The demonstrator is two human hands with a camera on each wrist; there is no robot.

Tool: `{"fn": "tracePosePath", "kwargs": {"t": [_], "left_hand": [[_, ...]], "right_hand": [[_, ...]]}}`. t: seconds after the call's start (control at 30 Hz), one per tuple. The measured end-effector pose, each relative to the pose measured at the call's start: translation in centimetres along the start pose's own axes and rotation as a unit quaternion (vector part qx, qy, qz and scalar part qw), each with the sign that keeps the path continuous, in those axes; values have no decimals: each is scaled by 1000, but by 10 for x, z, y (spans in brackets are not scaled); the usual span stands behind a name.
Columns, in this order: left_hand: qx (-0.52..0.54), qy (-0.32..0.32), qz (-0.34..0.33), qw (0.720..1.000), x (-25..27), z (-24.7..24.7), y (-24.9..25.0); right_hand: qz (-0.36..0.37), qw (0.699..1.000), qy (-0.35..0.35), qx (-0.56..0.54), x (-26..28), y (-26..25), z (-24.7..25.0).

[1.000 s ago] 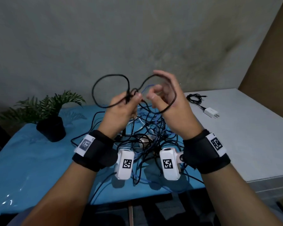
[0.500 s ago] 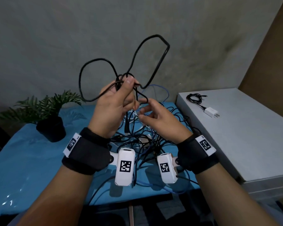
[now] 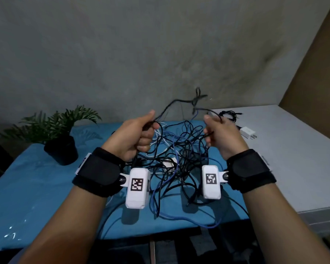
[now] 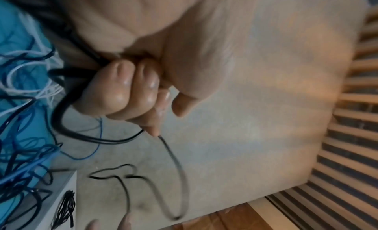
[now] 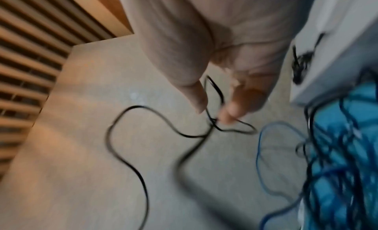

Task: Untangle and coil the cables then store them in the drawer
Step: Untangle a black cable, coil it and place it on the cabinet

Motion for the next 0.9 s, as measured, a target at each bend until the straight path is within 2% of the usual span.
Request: {"fn": "tracePosePath", "kwargs": {"t": [0.07, 0.13, 0.2, 0.27, 0.37, 0.43, 0.5, 0.53, 0.63, 0.73, 0.9], "left_hand": [[63, -36, 50, 996, 0, -2, -3], [83, -49, 58, 994, -1, -4, -4], [90, -65, 52, 992, 0, -9, -3], [94, -89, 42, 991, 3, -15, -1], [96, -145, 34, 984, 11, -27, 2], [99, -194, 32, 975, 21, -37, 4], [108, -221, 31, 969, 28, -42, 6], [113, -228, 31, 967, 31, -43, 7], [124, -236, 28, 963, 33, -43, 10], [130, -207, 17, 969, 30, -43, 11], [110, -170, -27, 979, 31, -48, 14]], "right_hand": [[3, 996, 69, 50, -10, 4, 16], [69, 977, 103, 173, -9, -6, 23], [166, 948, 118, 244, 4, -26, 17], [272, 925, 92, 248, 27, -51, 1], [365, 876, -50, 312, 60, -65, -32], [353, 862, -165, 324, 69, -55, -49], [302, 881, -258, 256, 72, -41, -60], [287, 890, -277, 219, 72, -37, -63], [256, 922, -266, 118, 68, -35, -64], [207, 953, -222, 7, 64, -36, -61], [131, 964, -192, -126, 61, -35, -63]]}}
Point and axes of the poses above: each hand's wrist, its own x-axis away from the middle knuckle, its own z-axis out of the back of the hand, y = z × x, the point moved 5 cm from there along -x, towards the middle knuckle, and after that the axes turned 7 degrees about y, right-handed, at the moved point
